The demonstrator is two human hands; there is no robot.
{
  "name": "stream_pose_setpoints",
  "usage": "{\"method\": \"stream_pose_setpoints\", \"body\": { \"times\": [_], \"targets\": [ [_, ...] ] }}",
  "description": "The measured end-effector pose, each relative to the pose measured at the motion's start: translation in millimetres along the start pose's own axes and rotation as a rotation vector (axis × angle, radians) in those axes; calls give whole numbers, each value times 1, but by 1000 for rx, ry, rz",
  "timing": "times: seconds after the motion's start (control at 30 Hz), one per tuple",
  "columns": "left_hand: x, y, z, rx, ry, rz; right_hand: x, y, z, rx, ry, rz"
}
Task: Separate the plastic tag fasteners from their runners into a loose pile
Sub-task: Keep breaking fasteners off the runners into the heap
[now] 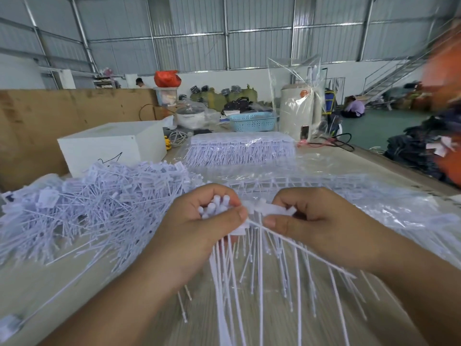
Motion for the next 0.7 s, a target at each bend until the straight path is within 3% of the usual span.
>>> {"method": "stream_pose_setpoints", "body": {
  "times": [0.13, 0.37, 0.7],
  "targets": [
    [0, -5, -7, 57, -58, 140, 1, -7, -4, 76, -24, 214],
    [7, -14, 2, -72, 4, 316, 3, 1, -2, -2, -33, 369],
    [7, -23, -2, -111, -61, 421, 3, 11, -6, 45, -22, 441]
  ]
}}
Point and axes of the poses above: each hand's wrist, its own x-axis away from the middle knuckle, its own y-axis out of the palm, z = x × y, the point moved 10 cm from there along -x, towards the middle knuckle, and after that the axes turned 14 degrees about -x, right-handed, at the moved point
